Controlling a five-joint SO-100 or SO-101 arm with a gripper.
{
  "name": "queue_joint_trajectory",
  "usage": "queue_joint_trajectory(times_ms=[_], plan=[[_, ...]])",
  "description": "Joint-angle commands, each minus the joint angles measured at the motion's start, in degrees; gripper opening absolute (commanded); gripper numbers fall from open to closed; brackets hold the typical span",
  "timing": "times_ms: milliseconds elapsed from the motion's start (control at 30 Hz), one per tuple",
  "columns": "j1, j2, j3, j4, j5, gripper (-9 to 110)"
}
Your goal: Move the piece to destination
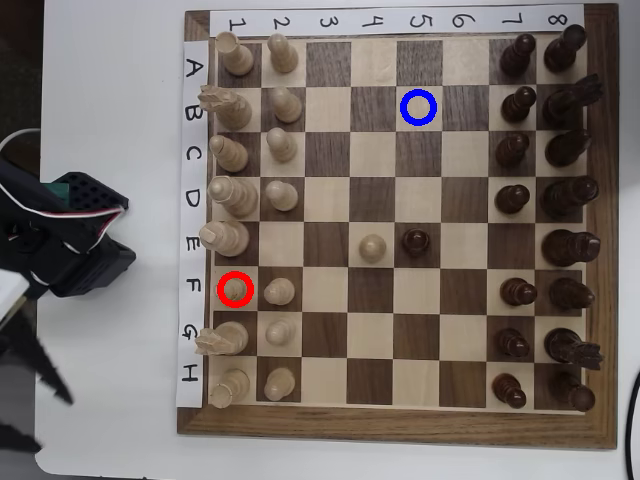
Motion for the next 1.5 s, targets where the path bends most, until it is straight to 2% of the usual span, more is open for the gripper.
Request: queue_joint_trajectory(times_ms=[0, 133, 400, 933, 1467], plan=[[-5.3, 0.5, 1.9, 0.2, 2.9, 13], [-12.6, 3.1, 7.9, 0.3, 5.4, 12], [-24.2, 4.5, 18.9, 0.3, 12.5, 17], [-21.5, -0.2, 25.0, 0.7, 24.7, 17], [-22.1, 1.3, 33.6, 0.9, 24.0, 16]])
